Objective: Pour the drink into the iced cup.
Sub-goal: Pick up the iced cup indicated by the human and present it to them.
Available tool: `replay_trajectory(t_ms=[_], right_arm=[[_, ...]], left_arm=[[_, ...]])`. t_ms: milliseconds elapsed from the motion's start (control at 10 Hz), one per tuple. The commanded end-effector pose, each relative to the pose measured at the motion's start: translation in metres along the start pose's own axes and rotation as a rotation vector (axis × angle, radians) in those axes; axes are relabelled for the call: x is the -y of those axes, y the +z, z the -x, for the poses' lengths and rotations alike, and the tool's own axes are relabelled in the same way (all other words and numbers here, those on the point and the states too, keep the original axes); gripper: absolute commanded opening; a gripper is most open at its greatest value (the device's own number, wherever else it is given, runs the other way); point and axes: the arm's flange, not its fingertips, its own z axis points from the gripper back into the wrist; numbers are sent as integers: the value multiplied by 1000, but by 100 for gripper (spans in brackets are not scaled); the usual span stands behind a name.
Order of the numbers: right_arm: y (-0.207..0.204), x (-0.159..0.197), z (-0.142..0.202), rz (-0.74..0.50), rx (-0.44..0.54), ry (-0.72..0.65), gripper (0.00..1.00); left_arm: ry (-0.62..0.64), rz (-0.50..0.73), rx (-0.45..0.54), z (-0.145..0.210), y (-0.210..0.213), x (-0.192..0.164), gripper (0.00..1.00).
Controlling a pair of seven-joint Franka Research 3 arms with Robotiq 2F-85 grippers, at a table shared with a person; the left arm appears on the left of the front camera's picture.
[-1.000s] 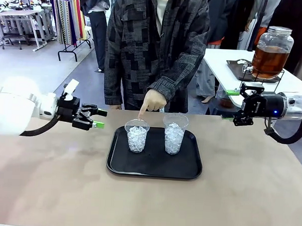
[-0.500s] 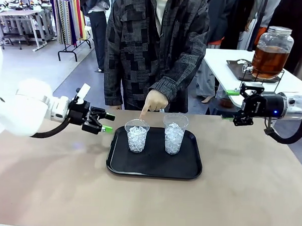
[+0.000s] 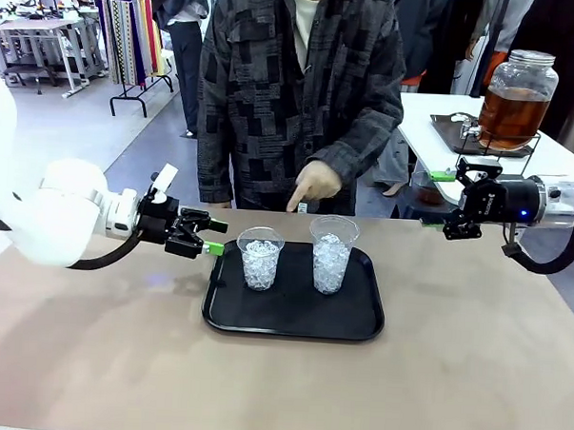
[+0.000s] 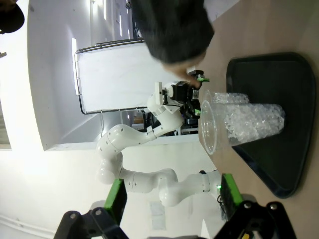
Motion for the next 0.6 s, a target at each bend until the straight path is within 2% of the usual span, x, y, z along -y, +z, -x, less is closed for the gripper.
replay_trajectory(t_ms=[0,500], right_arm=[[0,-2,0,1,1,5,100],[0,-2,0,1,1,5,100]], left_arm=[[-26,-1,31,6,-6,8,100],[-45,38,13,8,-14,13,100]])
